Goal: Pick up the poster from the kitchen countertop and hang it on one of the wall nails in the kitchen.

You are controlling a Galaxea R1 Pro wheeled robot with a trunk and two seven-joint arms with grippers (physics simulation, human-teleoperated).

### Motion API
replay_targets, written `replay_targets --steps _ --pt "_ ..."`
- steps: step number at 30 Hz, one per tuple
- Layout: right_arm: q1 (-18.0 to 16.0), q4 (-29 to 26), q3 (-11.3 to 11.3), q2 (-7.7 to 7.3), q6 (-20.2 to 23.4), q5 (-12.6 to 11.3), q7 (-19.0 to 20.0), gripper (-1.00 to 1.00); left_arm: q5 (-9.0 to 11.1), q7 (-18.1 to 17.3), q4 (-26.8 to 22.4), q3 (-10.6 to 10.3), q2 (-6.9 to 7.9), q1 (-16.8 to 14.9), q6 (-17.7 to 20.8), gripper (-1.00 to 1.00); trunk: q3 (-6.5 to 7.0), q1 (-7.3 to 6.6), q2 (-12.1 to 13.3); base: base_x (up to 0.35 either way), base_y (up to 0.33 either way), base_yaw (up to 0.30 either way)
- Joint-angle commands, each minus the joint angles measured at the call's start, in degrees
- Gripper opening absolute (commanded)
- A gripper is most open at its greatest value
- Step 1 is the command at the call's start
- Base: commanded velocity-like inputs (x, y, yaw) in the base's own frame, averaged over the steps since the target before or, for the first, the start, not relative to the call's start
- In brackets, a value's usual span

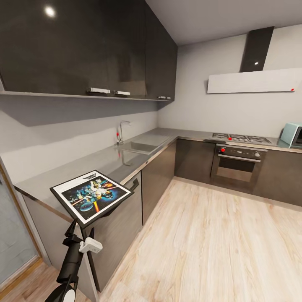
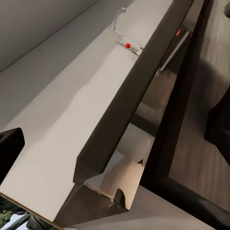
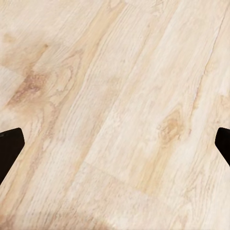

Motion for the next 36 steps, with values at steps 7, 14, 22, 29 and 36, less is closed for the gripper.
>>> replay_targets --steps 7,14,22,29,36 --pt "-0.04 0.04 0.04 -0.01 -0.19 0.06 -0.01 1.00 -0.43 0.37 0.02 -0.11 0.04 -0.04 0.14 1.00 -0.06 0.00 -0.03 0.008 0.000 0.000" --pt "-0.04 0.04 0.04 -0.01 -0.19 0.06 -0.01 1.00 -0.43 0.37 0.02 -0.10 0.04 -0.04 0.14 1.00 -0.06 0.00 -0.03 0.065 0.000 0.000" --pt "-0.04 0.04 0.04 -0.01 -0.18 0.06 -0.01 1.00 -0.46 0.37 0.04 -0.17 0.00 -0.04 0.15 1.00 -0.06 0.00 -0.03 0.011 0.000 0.000" --pt "-0.04 0.04 0.04 -0.01 -0.18 0.06 -0.01 1.00 -0.44 0.37 -0.04 -0.47 -0.05 -0.04 0.27 1.00 -0.06 0.00 -0.03 0.001 0.000 0.000" --pt "-0.04 0.04 0.04 -0.01 -0.16 0.06 -0.01 1.00 -0.43 0.37 -0.11 -0.60 -0.05 -0.04 0.38 -1.00 -0.06 0.00 -0.03 0.000 0.000 0.000"
